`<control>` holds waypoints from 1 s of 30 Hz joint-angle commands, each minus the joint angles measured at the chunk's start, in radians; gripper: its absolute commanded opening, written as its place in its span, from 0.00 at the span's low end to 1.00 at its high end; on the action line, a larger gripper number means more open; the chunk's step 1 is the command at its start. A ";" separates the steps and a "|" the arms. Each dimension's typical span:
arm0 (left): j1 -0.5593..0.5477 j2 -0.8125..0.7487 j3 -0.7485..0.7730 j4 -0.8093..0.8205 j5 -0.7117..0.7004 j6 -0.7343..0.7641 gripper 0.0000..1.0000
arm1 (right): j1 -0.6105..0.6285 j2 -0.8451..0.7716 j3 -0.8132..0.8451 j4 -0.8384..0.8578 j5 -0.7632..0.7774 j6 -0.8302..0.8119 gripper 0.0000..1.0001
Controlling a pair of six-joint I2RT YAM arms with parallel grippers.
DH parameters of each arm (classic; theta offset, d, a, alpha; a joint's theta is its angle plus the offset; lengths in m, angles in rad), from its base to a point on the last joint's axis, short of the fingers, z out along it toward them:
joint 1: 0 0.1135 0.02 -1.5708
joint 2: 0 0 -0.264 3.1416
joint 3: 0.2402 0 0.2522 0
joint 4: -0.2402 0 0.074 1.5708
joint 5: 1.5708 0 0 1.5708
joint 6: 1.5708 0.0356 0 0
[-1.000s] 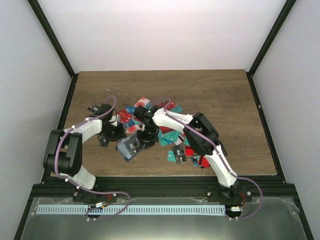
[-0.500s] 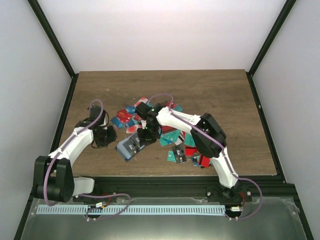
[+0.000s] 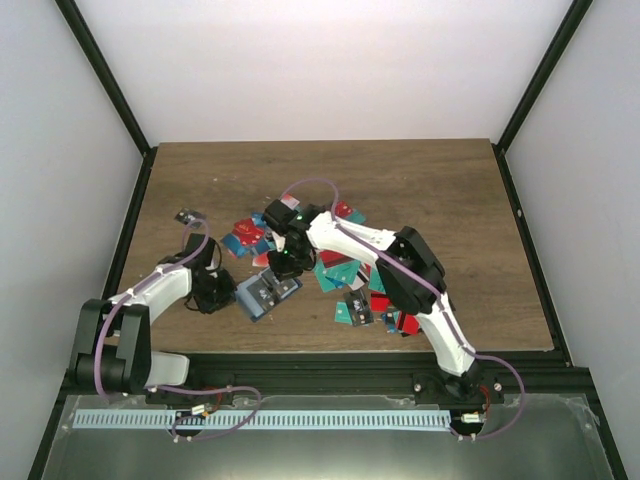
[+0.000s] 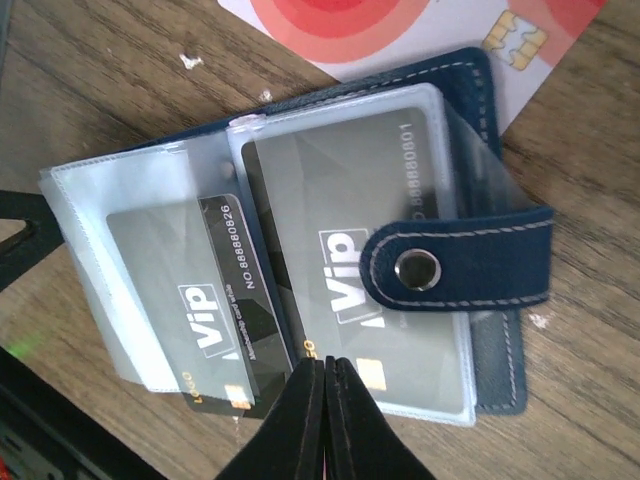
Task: Put the credit cards into the card holder
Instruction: Insert the credit card into the card holder.
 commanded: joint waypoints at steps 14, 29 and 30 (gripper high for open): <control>-0.027 0.012 -0.069 0.083 0.030 -0.036 0.06 | 0.078 0.109 0.073 0.009 0.045 -0.060 0.02; -0.038 -0.004 -0.062 0.069 0.027 -0.025 0.05 | 0.085 0.113 0.124 0.004 -0.054 0.013 0.02; -0.038 -0.009 -0.060 0.067 0.030 -0.023 0.05 | 0.082 0.100 0.114 -0.009 -0.028 0.011 0.02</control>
